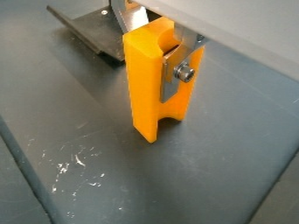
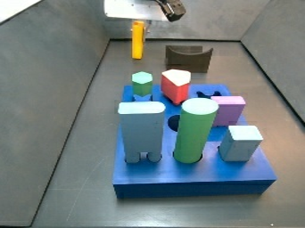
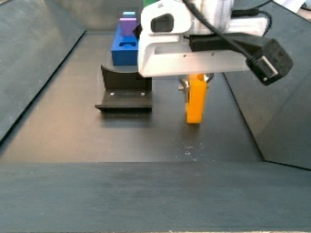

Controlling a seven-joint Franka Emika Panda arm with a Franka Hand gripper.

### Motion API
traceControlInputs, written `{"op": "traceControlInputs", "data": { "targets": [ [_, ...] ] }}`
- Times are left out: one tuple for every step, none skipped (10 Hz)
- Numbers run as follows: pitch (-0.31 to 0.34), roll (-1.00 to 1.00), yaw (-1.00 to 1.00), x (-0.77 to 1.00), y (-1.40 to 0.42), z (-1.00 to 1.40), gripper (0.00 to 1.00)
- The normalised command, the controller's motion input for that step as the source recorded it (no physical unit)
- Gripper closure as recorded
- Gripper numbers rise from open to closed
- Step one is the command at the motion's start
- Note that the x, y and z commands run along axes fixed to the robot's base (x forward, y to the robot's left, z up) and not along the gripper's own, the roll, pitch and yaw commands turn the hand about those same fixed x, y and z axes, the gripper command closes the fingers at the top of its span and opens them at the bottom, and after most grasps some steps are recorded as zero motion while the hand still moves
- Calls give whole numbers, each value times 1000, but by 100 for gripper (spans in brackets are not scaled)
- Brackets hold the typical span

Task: Pick up the arch object. Move up. Rotate the arch object. Move to above the board. Insert the arch object.
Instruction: Pick up the arch object.

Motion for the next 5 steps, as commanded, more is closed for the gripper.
{"op": "traceControlInputs", "data": {
  "targets": [
    [0, 0, 0, 0, 0, 0, 100],
    [0, 0, 0, 0, 0, 0, 100],
    [0, 0, 0, 0, 0, 0, 100],
    [0, 0, 0, 0, 0, 0, 100],
    [0, 0, 0, 0, 0, 0, 100]
  ]
}}
